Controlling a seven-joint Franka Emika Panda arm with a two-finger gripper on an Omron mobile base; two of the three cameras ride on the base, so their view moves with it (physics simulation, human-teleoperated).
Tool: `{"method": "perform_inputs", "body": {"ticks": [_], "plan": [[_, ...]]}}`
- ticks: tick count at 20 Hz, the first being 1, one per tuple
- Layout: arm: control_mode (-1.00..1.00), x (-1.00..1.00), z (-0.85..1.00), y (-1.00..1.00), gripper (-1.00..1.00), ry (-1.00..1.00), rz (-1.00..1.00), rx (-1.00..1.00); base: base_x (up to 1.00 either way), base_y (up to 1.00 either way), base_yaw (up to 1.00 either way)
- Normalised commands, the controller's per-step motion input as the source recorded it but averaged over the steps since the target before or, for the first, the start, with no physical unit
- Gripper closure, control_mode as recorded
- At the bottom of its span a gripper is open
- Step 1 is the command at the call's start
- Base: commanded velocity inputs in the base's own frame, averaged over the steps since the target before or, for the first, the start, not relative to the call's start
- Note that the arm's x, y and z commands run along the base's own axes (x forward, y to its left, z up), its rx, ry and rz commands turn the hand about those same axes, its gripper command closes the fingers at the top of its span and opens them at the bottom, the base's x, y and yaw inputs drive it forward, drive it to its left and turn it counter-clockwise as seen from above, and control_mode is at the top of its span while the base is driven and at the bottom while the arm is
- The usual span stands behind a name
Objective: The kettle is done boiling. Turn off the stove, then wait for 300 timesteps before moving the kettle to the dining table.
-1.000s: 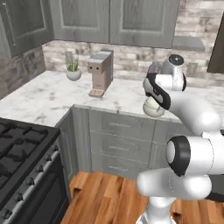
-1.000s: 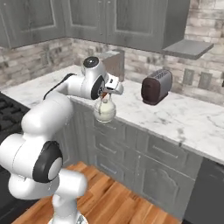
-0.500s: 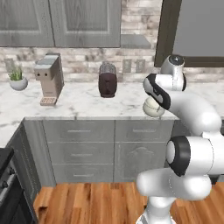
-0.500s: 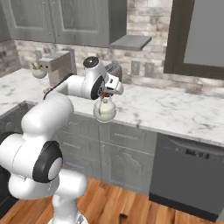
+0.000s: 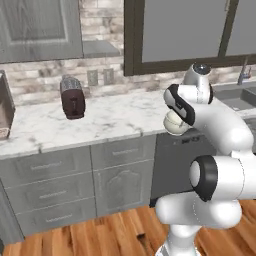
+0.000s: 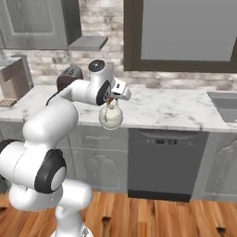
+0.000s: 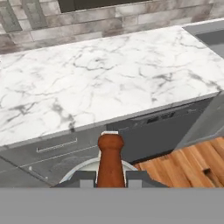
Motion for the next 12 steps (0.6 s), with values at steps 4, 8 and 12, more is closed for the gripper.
{"method": "perform_inputs", "body": {"ticks": [4, 8, 12], "plan": [[1.00, 0.00, 0.00, 0.00, 1.00, 0.00, 0.00, 0.00, -0.25, -0.29, -0.48], [1.00, 0.00, 0.00, 0.00, 1.00, 0.00, 0.00, 0.00, -0.24, -0.27, -0.47], [1.00, 0.00, 0.00, 0.00, 1.00, 0.00, 0.00, 0.00, -0.19, -0.29, -0.46]]}}
